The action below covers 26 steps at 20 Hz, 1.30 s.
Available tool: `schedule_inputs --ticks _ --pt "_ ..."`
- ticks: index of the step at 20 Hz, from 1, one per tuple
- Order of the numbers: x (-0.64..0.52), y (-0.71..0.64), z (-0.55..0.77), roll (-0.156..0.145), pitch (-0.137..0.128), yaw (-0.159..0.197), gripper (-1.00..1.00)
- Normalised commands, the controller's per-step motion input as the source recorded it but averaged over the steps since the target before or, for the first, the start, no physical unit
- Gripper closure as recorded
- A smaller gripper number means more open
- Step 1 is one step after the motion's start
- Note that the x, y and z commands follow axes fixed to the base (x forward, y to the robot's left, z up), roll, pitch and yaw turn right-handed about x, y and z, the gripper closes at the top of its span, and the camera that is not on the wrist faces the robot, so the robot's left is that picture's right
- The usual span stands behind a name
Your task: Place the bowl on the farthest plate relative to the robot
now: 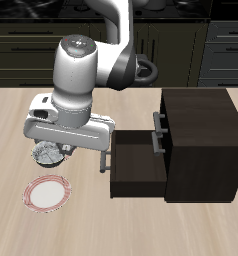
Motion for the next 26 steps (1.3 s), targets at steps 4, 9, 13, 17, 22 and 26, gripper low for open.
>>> schedule_inputs --ticks 4,9,13,17,22,26 --pt "0.09 -0.07 -0.06 -0.023 0.012 -0.023 1.0" --pt "0.05 -0.07 -0.03 -0.02 -0.001 -0.017 1.0" --pt "0.07 -0.03 -0.15 -0.008 0.011 -0.015 1.0" --pt "0.1 -0.03 -0.24 -0.022 0.017 0.002 1.0" --pt "0.06 -0.03 -0.15 -0.024 0.017 -0.015 1.0" --pt "0.05 -0.01 -0.1 -0.004 0.008 0.015 1.0"
